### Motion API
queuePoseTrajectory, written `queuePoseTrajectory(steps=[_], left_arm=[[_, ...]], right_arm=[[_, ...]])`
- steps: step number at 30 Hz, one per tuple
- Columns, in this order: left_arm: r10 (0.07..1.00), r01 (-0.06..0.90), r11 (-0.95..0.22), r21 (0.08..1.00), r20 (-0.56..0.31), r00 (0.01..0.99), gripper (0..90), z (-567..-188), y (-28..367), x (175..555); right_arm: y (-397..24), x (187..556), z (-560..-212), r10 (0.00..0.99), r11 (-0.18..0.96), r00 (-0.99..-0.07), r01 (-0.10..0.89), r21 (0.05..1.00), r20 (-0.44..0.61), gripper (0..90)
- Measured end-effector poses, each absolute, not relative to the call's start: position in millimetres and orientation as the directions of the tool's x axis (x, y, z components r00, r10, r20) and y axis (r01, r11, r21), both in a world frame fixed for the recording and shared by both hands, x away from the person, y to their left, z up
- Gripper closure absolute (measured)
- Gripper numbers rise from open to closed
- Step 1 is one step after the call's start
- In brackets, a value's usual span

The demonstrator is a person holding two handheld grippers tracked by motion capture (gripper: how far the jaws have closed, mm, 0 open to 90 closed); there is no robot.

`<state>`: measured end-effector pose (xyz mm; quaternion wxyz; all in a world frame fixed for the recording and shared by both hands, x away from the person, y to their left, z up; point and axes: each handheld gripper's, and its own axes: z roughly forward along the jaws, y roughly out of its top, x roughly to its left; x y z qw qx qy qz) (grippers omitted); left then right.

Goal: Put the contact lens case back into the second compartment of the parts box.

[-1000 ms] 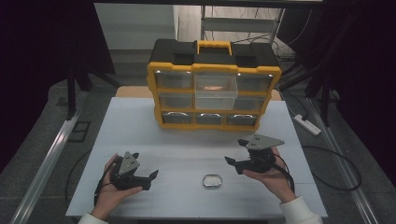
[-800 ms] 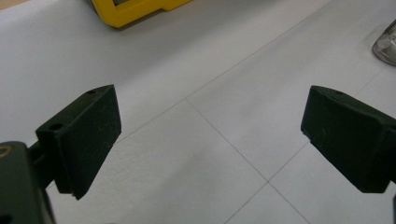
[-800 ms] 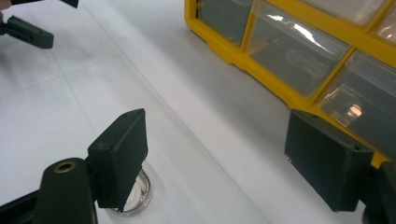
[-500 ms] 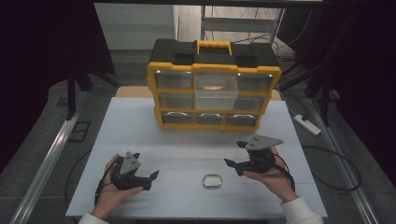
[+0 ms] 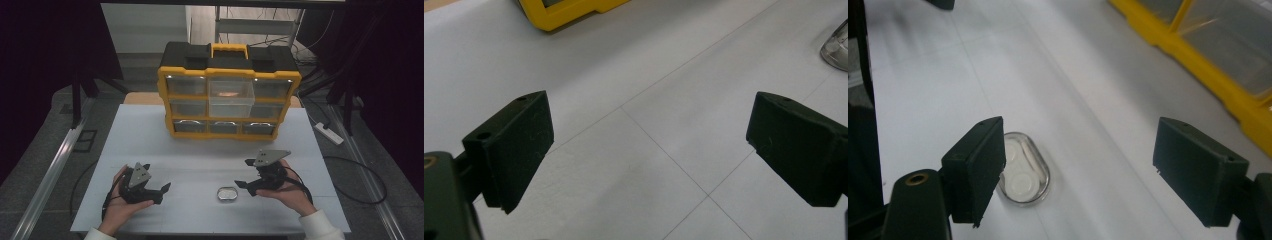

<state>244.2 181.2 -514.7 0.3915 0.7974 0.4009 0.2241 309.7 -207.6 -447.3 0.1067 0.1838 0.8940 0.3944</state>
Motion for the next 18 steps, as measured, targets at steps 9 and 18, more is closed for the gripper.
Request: queuePoseTrajectory(steps=[9, 18], left_arm=[[0.815, 0.466, -0.372, 0.803, 0.042, 0.578, 5.7, -515, 182, 244], [0.816, 0.463, -0.369, 0.806, 0.042, 0.577, 5.7, -514, 182, 244]], right_arm=[[-196, 310, -457, 0.36, 0.671, -0.932, 0.236, 0.703, -0.031, 20.2], [-180, 306, -469, 0.3, 0.728, -0.954, 0.223, 0.648, -0.01, 19.3]])
